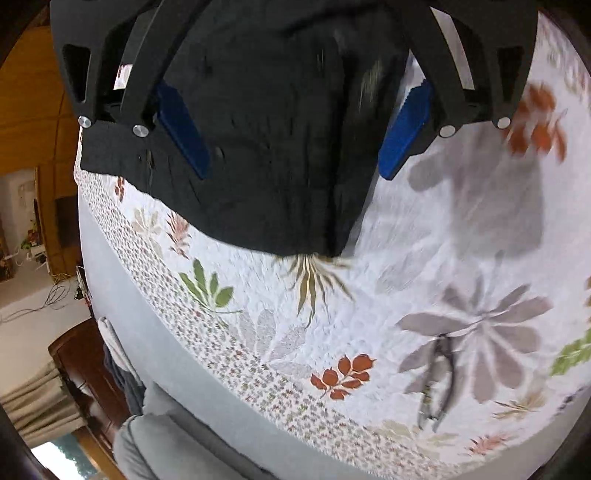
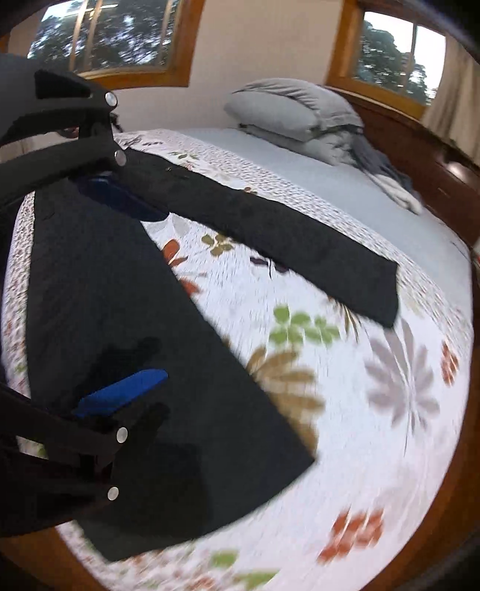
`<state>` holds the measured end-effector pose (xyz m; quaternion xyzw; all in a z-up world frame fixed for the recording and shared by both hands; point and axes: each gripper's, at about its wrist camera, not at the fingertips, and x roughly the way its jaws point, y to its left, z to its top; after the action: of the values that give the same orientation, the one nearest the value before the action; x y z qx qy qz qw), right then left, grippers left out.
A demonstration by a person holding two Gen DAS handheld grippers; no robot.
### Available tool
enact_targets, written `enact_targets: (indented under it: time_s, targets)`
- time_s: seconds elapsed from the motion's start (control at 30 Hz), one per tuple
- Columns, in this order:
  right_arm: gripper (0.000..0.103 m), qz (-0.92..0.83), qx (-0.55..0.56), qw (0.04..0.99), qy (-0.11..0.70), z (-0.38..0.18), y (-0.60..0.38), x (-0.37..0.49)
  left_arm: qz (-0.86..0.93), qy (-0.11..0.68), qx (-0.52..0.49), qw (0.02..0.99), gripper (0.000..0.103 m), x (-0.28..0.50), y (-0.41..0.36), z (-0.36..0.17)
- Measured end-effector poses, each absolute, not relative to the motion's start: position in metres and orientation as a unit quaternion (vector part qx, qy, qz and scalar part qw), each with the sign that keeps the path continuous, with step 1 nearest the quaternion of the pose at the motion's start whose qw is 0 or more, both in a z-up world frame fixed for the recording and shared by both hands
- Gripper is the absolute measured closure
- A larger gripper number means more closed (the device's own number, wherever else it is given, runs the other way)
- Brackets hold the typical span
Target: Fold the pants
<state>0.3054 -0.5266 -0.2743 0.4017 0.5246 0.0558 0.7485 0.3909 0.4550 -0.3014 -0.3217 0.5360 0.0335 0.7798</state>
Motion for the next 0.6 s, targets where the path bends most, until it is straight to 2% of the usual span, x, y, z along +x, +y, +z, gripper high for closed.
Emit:
enact_targets:
  time_s: [0.23, 0.3, 0.33, 0.37, 0.4, 0.47, 0.6]
  targets:
    - [0.020, 0.090, 0.354, 0.751, 0.550, -0.274, -0.494, 0.390, 0.010, 0.571, -0.312, 0.759, 0.012, 0.439, 0.468, -0.350]
    - [0.020, 0.096, 0.337, 0.754, 0.556, -0.273, -0.490, 0.416, -0.010, 0.577, -0.300, 0.760, 0.023, 0.445, 0.466, -0.354]
    - [0.020, 0.098, 0.330, 0.755, 0.558, -0.271, -0.490, 0.424, -0.020, 0.581, -0.295, 0.758, 0.036, 0.447, 0.464, -0.356]
    - [0.020, 0.104, 0.319, 0.759, 0.558, -0.268, -0.489, 0.439, -0.028, 0.588, -0.291, 0.754, 0.044, 0.448, 0.462, -0.358]
    - [0.019, 0.110, 0.312, 0.762, 0.557, -0.264, -0.490, 0.451, -0.035, 0.594, -0.280, 0.753, 0.046, 0.450, 0.459, -0.359]
    - [0.018, 0.119, 0.305, 0.766, 0.553, -0.257, -0.492, 0.473, -0.040, 0.602, -0.262, 0.753, 0.063, 0.451, 0.455, -0.359]
    - [0.018, 0.116, 0.280, 0.782, 0.545, -0.242, -0.516, 0.549, -0.034, 0.604, -0.259, 0.753, 0.071, 0.451, 0.457, -0.361]
